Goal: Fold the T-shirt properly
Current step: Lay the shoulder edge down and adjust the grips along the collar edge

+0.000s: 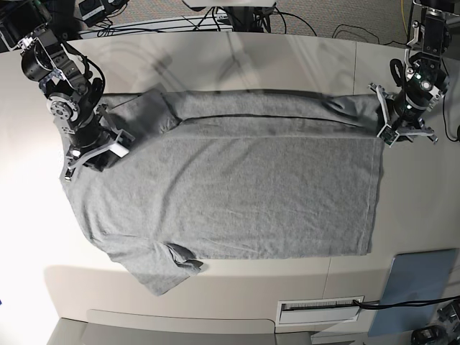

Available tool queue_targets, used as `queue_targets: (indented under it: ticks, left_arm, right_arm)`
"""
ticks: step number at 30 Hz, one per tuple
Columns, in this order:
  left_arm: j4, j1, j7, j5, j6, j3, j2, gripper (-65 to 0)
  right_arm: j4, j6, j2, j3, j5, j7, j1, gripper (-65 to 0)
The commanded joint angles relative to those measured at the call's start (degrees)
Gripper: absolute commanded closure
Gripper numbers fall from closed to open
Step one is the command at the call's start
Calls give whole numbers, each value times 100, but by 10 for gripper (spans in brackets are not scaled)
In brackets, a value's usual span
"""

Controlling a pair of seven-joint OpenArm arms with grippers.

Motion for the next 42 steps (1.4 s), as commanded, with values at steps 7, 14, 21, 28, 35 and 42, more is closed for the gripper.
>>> queue_targets:
  ticks: [7,14,21,28,35,42]
  left_arm:
    - [76,-39,542,-428,435,-50,-109,-383]
    - [83,234,782,-1808,435,-52,15,-23]
    - [81,444,592,-1974,1060,-57,632,0]
    - [81,304,391,-1971,1097,-55,1075,0]
    - [-315,358,442,-1773,1073,-55,1106,0]
    - [-553,901,439,-1191,1071,-57,896,0]
  right_arm:
    - [59,-811,98,55,310,-774,125,-254]
    - [59,-1620,98,61,1244,-1193,-385,-114]
    - [31,-2367,-28,162,1060,-850,-811,0]
    - [-413,-2031,-643,1093,2118,-575,-811,0]
    - [-892,-1537,-872,1298,2667,-713,-911,0]
    - [-876,-1541,-820,1300,2216,-573,-1563,0]
